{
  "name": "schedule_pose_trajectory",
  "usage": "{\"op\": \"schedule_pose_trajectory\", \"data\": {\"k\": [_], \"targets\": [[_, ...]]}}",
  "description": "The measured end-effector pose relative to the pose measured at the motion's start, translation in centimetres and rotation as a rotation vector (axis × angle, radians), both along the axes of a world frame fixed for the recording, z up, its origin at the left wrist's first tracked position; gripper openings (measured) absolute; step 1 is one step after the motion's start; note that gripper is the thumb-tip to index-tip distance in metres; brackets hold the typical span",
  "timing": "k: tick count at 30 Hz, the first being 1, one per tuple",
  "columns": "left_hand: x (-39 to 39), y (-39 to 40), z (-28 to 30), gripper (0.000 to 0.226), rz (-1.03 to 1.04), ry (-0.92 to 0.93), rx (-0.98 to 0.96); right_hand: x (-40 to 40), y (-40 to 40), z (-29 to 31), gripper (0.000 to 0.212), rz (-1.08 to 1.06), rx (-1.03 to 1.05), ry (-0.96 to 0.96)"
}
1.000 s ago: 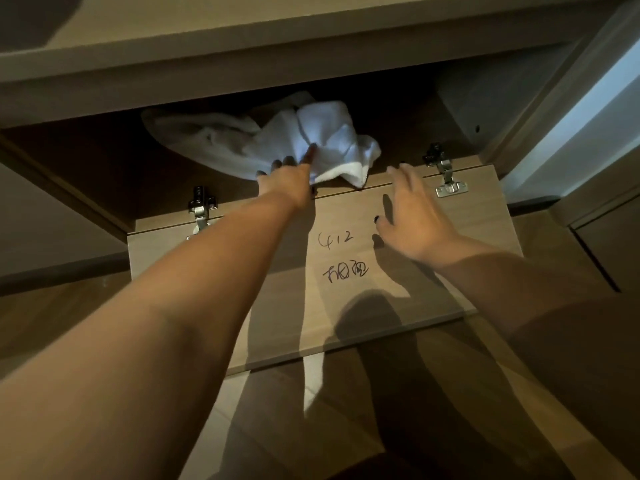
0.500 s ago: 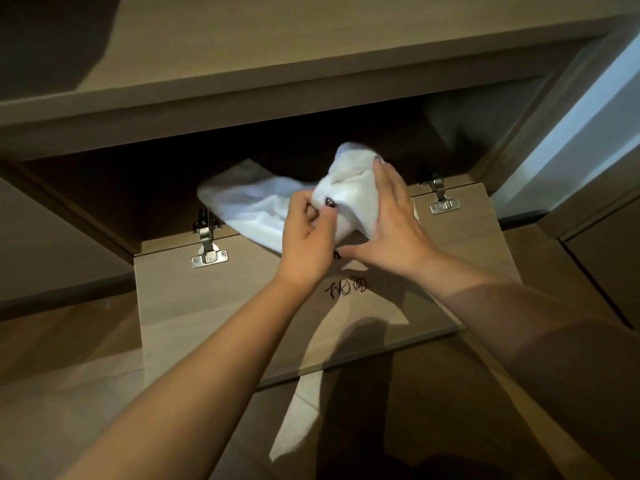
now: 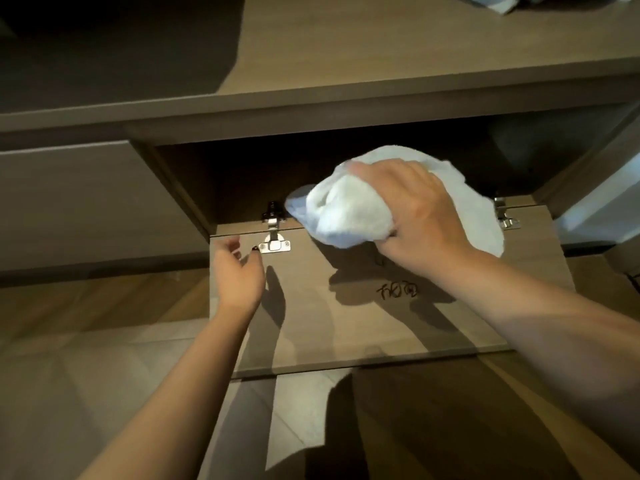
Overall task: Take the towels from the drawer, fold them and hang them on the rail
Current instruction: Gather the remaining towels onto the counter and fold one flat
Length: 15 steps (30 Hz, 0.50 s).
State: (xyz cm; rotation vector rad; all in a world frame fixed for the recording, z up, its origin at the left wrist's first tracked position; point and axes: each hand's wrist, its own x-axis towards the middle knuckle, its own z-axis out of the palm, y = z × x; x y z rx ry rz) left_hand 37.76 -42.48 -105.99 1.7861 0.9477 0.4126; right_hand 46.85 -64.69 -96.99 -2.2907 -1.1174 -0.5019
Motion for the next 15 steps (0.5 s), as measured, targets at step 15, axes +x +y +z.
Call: {"op": "schedule_pose_trajectory", "data": {"k": [15], "targets": [[-7.1,5.0,-7.2,0.052,0.049,0.468,-0.316,-3.8,7.3,-3.3,0.081,0.236,-0.846,-0.039]]}}
